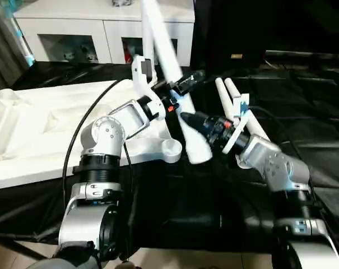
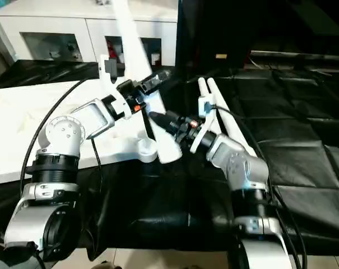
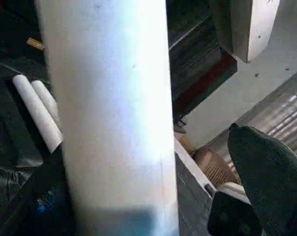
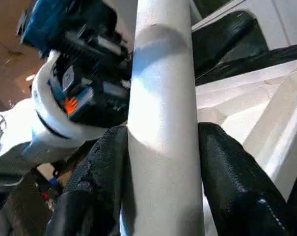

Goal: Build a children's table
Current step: Pick table leg

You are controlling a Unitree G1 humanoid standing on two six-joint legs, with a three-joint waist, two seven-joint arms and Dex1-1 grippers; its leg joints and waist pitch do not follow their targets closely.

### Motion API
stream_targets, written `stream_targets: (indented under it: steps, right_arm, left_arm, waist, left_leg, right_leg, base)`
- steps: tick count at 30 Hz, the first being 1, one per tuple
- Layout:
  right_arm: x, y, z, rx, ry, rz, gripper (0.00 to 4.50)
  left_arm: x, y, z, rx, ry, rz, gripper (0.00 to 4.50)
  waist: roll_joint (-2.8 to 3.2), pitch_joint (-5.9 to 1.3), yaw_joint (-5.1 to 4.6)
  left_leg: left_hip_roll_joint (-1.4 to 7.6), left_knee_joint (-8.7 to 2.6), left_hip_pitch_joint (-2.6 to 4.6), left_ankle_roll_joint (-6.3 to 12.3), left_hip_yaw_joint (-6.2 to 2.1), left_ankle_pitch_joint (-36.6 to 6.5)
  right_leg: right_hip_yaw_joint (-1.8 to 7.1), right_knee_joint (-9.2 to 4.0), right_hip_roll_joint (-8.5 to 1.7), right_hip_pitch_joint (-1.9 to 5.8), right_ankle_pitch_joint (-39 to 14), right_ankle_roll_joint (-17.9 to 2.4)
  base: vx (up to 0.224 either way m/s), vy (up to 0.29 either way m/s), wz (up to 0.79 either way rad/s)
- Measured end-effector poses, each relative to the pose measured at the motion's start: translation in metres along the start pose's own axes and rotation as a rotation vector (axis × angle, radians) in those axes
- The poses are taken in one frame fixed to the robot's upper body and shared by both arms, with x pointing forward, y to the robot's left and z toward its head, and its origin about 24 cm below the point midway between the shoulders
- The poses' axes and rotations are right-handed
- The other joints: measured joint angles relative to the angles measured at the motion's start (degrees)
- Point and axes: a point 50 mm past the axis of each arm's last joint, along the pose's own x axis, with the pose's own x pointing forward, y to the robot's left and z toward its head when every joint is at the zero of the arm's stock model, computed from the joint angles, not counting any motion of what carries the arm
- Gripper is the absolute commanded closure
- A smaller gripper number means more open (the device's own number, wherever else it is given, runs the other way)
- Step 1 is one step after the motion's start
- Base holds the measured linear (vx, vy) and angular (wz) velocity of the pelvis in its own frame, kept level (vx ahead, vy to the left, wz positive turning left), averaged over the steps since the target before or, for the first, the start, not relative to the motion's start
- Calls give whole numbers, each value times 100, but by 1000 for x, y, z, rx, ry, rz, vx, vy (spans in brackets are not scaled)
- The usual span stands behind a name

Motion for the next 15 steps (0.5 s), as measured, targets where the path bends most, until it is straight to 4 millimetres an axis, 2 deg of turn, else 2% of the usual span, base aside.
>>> stream_targets:
  steps: [7, 15]
  right_arm:
    - [0, 3, 3, -20, 4, 3, 265]
    - [4, 4, 0, -55, 32, -48, 266]
  left_arm:
    - [1, 0, -1, 10, 5, 22, 68]
    - [1, 7, 1, 97, -9, 182, 134]
  waist:
    - [0, 0, 6]
    - [0, 0, 0]
  left_leg:
    - [-1, -1, -27, 7, -3, -5]
    - [0, 0, -40, 8, -7, -5]
  right_leg:
    - [-4, -23, 0, -6, 2, 1]
    - [-11, -27, 0, -11, 3, 2]
  base:
    - [0, 0, 0]
    - [0, 0, 0]
